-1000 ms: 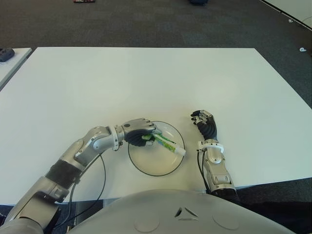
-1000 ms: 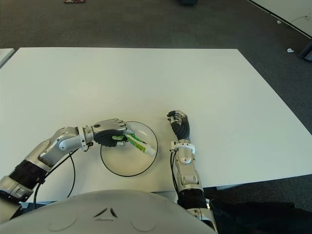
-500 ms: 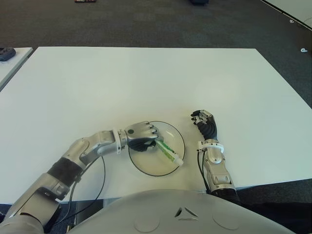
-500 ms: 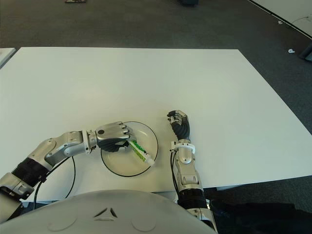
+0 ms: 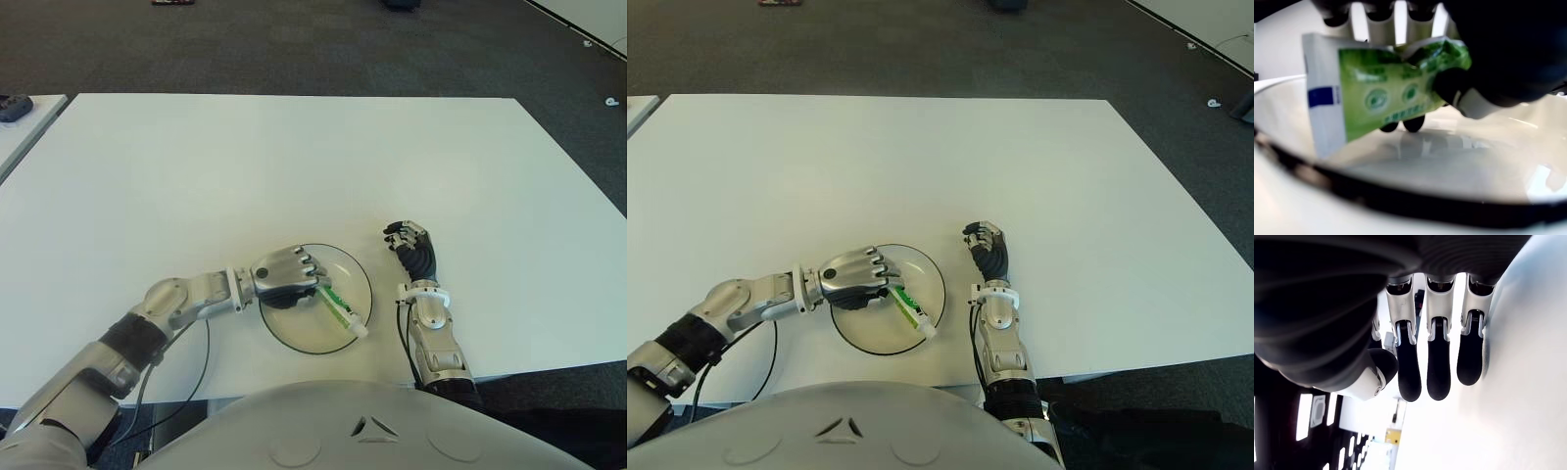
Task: Put the toothpaste on the table into the plate.
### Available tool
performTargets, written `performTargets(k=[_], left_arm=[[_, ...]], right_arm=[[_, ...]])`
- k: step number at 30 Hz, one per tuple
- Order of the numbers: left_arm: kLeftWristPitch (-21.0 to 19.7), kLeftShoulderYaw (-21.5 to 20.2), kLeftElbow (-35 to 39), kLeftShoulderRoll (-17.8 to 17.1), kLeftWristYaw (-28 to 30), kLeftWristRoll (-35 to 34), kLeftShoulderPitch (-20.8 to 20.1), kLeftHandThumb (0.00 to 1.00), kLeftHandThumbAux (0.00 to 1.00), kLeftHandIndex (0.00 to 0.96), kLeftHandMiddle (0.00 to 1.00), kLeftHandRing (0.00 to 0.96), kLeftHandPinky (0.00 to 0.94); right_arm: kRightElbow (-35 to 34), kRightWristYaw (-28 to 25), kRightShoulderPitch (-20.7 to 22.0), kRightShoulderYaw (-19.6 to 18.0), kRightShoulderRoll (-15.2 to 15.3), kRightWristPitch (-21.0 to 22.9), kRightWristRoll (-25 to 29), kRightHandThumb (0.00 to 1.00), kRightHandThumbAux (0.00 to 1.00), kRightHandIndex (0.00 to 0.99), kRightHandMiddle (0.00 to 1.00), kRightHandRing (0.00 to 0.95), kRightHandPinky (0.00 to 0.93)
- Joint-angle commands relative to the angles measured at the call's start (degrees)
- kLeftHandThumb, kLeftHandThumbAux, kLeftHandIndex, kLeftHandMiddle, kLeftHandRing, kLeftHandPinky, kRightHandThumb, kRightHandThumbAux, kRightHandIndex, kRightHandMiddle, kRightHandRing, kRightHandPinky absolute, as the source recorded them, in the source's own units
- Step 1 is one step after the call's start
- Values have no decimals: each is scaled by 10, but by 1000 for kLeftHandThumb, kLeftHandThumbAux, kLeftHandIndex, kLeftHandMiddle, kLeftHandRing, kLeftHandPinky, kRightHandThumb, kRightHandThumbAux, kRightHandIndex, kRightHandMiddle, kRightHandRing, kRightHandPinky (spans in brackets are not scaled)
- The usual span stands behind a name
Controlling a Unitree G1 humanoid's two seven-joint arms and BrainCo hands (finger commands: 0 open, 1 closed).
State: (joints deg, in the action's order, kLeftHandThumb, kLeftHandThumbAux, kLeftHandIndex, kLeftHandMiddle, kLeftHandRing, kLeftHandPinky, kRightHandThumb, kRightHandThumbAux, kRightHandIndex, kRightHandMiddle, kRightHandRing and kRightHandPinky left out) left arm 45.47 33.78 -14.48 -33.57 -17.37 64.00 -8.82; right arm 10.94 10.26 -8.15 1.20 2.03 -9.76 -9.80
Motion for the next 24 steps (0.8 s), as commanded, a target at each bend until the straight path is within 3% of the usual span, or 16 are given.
performTargets(k=[1, 6, 9, 24], left_arm=[[11, 22, -22, -13, 5, 27, -47, 424, 781, 199, 263, 246, 260], [13, 39, -11, -27, 9, 46, -61, 225, 800, 48, 64, 64, 78], [8, 47, -5, -34, 18, 52, -65, 160, 788, 15, 21, 21, 32], [2, 35, 2, -36, 37, -18, -49, 94, 736, 0, 0, 0, 0]], right_arm=[[7, -3, 5, 1, 1, 2, -1, 713, 731, 423, 475, 473, 484], [8, -1, 6, 0, 1, 5, -1, 713, 731, 423, 473, 470, 484], [6, 0, 5, 0, 0, 8, -3, 713, 731, 423, 475, 471, 486], [4, -1, 4, 2, 3, 9, -4, 713, 731, 423, 477, 476, 487]])
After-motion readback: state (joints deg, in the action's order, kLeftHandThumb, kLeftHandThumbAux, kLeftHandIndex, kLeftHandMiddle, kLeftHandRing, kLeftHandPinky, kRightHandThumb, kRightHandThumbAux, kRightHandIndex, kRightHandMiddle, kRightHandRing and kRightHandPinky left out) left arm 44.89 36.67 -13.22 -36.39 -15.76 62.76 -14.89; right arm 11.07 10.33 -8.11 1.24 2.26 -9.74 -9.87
